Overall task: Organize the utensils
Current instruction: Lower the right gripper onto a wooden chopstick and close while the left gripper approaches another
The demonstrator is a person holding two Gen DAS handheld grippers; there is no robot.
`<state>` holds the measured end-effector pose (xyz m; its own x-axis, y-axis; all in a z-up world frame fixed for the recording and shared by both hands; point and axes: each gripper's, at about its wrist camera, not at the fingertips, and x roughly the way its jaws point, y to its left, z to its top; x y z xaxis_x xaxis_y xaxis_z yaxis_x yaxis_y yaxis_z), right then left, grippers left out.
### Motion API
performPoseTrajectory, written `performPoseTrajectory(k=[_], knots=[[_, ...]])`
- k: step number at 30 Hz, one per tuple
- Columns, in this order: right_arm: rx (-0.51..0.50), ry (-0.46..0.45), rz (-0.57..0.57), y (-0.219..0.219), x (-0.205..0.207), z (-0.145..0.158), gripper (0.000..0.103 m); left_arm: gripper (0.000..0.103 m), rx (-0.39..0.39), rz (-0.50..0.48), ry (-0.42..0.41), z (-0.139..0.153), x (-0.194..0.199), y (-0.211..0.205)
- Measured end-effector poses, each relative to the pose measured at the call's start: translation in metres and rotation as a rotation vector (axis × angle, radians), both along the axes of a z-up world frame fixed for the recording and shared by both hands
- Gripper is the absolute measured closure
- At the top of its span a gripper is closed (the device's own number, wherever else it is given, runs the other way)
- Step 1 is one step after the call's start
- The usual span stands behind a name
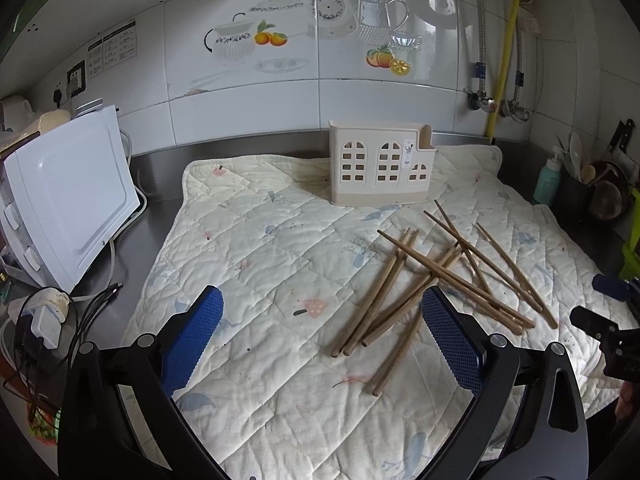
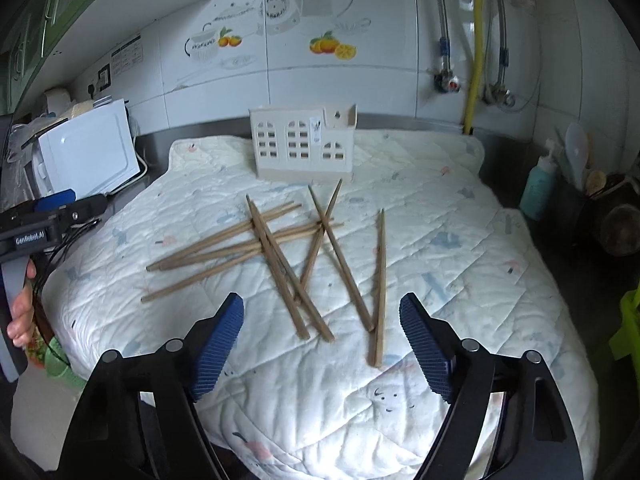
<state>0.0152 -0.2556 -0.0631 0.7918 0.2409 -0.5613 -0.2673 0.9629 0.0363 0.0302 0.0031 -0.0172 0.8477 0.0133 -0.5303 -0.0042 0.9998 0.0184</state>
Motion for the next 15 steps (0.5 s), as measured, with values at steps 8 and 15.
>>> performPoseTrajectory(k=[8, 15], knots=[[0.009, 0.075, 0.094, -0.002, 0.021, -0.025, 0.065, 0.005, -0.016, 0.011, 0.027, -0.009, 0.008, 0.001], [0.006, 0.116, 0.171, 0.000, 0.046, -0.036, 0.085, 0.006, -0.003, 0.024, 0.048, -0.016, 0.016, -0.001]])
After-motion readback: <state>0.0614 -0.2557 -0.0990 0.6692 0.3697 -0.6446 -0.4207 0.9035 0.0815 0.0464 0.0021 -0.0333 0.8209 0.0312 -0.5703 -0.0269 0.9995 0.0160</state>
